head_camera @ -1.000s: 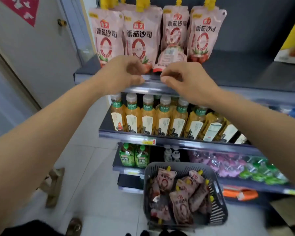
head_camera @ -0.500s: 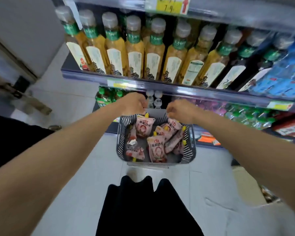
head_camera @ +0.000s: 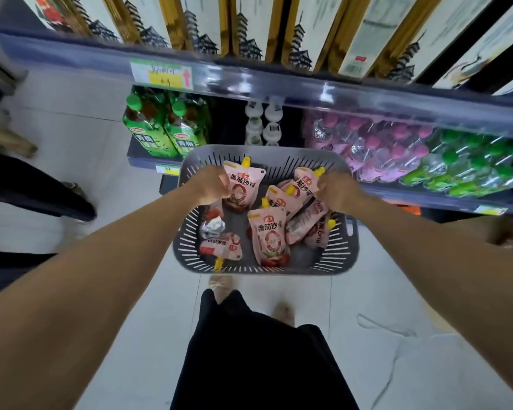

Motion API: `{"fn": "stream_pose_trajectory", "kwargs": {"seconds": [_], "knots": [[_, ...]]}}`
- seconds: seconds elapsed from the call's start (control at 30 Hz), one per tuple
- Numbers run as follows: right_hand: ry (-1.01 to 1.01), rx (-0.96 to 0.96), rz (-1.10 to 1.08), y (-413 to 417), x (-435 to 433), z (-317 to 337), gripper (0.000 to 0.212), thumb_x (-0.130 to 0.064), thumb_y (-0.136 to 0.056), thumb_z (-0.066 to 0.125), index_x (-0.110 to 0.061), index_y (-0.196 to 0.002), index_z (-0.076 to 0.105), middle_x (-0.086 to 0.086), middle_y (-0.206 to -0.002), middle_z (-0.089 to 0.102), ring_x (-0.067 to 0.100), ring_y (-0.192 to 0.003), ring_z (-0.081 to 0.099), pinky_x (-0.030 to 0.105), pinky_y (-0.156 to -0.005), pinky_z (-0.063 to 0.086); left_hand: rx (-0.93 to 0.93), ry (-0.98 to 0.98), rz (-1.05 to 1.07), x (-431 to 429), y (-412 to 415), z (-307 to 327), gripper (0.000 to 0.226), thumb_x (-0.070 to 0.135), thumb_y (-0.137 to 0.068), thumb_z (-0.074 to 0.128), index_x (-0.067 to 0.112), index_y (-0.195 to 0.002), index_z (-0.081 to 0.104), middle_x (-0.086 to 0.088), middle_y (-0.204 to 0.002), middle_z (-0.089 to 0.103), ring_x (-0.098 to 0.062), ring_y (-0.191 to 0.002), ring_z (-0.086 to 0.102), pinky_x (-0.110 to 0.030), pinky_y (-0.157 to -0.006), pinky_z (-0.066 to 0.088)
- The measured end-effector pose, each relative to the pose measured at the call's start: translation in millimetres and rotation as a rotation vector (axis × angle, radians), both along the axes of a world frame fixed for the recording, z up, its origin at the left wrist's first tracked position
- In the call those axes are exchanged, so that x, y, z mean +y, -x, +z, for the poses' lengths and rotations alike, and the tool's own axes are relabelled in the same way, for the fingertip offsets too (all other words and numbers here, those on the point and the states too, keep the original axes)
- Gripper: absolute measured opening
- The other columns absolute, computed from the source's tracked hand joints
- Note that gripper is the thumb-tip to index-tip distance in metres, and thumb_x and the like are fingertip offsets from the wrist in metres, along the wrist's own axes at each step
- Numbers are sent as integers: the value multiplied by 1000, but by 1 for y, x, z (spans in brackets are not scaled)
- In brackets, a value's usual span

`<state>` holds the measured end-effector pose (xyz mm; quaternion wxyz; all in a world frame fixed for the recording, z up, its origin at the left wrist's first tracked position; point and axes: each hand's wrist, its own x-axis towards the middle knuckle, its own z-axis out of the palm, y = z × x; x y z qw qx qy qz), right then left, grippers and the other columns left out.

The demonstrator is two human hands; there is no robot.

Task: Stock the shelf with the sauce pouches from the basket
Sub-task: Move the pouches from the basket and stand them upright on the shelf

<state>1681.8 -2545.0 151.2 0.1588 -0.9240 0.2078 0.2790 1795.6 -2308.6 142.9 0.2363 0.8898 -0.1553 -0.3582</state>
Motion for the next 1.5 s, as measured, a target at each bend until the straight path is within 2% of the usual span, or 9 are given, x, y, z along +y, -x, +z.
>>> {"fn": "stream_pose_trajectory", "kwargs": {"seconds": [0.13, 0.23, 0.33, 0.6, 0.77, 0.93, 1.27, 1.4, 1.5], "knots": [[77, 58, -117, -7, -2, -38, 27, -18, -95, 46, 5, -106, 58, 22, -107, 66, 35, -96, 64, 26, -52, 41, 0, -29, 64, -7, -17, -42, 31, 6, -80, 68, -3, -109, 60, -21, -111, 65, -32, -104, 61, -30, -86, 46], [93, 41, -246, -15, -3, -62, 25, -11, -94, 47, 5, -107, 60, 21, -108, 66, 34, -99, 64, 33, -68, 49, -9, -34, 127, -12, -27, -66, 34, 7, -78, 69, -4, -110, 60, -22, -109, 66, -32, -100, 63, -28, -76, 44], [87, 22, -310, -24, -1, -79, 26, -6, -93, 46, 5, -112, 60, 21, -115, 63, 34, -105, 63, 34, -80, 51, 33, -7, 178, -17, -34, -86, 42, 6, -75, 70, -2, -115, 59, -19, -115, 65, -30, -104, 62, -30, -84, 49], [111, -68, -529, -37, -1, -99, 23, 0, -90, 48, 8, -109, 58, 25, -116, 62, 37, -109, 60, 36, -79, 49, -49, 5, 248, -27, -39, -102, 29, 3, -75, 68, -9, -100, 59, -30, -103, 63, -39, -103, 60, -40, -79, 48], [134, -156, -606, -38, -5, -101, 24, -5, -91, 46, 3, -109, 61, 24, -114, 64, 38, -105, 62, 38, -77, 50, 70, 75, 190, -31, -34, -107, 39, 4, -76, 70, -3, -114, 61, -23, -111, 66, -33, -105, 62, -32, -87, 48], [21, -238, -558, -37, 3, -99, 23, -8, -90, 50, -5, -109, 62, 22, -113, 63, 36, -105, 60, 38, -86, 50, -2, 72, 230, -39, -24, -107, 28, 11, -81, 68, -3, -106, 68, -20, -105, 70, -29, -98, 66, -33, -85, 51], [-99, -408, -519, -27, 16, -39, 15, -2, -92, 46, -4, -101, 58, 24, -106, 65, 36, -100, 62, 31, -72, 44, 37, 232, 371, -34, -13, -32, 3, 4, -83, 64, 1, -83, 65, -10, -81, 57, -16, -66, 52, -11, -47, 40], [-188, -505, -496, -10, 6, 13, 21, -10, -95, 49, 3, -110, 57, 22, -101, 64, 34, -93, 60, 35, -73, 44, 88, 308, 362, -37, -4, 24, 11, 2, -85, 62, -4, -94, 63, -13, -89, 57, -21, -82, 54, -37, -77, 52], [-244, -575, -465, 1, 6, 63, 19, -12, -95, 50, 1, -106, 59, 11, -90, 58, 24, -82, 53, 29, -69, 39, 105, 354, 334, -38, 4, 75, 6, 3, -87, 60, 5, -92, 57, -13, -92, 56, -21, -86, 54, -24, -66, 51]]}}
